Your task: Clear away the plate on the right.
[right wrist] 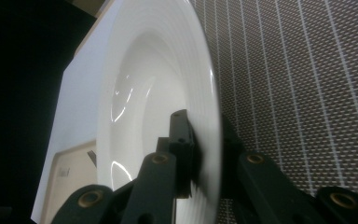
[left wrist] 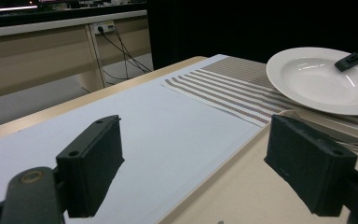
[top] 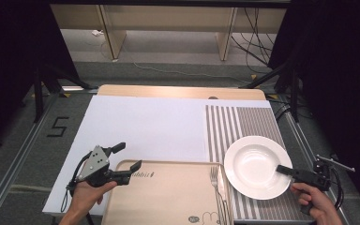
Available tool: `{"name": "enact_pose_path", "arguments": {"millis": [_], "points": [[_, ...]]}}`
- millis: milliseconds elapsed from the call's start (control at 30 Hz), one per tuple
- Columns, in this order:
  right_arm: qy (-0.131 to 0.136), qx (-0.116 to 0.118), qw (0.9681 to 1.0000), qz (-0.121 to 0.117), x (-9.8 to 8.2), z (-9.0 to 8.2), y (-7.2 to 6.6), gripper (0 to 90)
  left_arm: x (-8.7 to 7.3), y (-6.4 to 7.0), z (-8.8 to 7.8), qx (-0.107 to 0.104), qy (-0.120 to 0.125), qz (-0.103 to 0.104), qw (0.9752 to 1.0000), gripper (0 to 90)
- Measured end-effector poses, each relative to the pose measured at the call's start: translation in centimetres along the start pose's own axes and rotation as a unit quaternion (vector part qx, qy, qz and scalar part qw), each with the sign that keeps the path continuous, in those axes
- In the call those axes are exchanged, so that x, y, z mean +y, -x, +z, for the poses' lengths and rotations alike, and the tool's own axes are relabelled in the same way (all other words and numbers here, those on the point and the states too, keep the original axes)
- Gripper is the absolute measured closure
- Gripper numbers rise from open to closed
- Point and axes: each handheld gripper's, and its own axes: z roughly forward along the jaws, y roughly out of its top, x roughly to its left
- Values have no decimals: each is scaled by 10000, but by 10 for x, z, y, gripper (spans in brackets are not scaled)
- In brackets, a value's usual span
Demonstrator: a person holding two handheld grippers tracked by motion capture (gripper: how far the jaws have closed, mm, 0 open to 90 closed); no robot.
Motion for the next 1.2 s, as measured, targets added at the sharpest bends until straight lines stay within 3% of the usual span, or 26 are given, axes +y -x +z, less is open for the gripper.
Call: {"name": "enact_pose_path", "arguments": {"millis": [133, 200, 233, 267, 333, 467, 533, 633, 700, 867, 1200], "points": [[37, 30, 9999, -125, -1, 1, -2, 824, 0, -1, 0, 5, 5, -1, 10000, 178], [22, 150, 9999, 9, -1, 1, -5, 824, 0, -1, 0, 2, 9, 1, 10000, 178], [181, 84, 9998, -21, -2, 3, -7, 824, 0, -1, 0, 0, 7, 0, 10000, 178], [77, 158, 9998, -82, -1, 1, -7, 824, 0, -1, 0, 0, 8, -3, 10000, 178], [154, 145, 9998, 59, -2, 3, -13, 824, 0, -1, 0, 0, 1, -1, 10000, 178], [114, 338, 9993, -60, -3, 5, -21, 824, 0, 0, 0, 5, 2, -2, 10000, 178], [30, 429, 9991, -11, -4, 8, -27, 824, 0, 0, 0, 5, -4, 3, 10000, 178], [-112, 422, 9988, -204, -7, 14, -36, 824, 0, 0, 0, -8, -1, 13, 10000, 178], [-227, 524, 9982, -184, -9, 20, -43, 825, 0, 0, 0, -6, -7, 15, 10000, 178], [-434, 670, 9948, -634, -15, 34, -59, 826, 0, 0, 0, -3, 12, 11, 10000, 178], [-730, 881, 9889, -947, -28, 55, -84, 826, 0, 0, 0, 3, 1, 11, 10000, 178]]}}
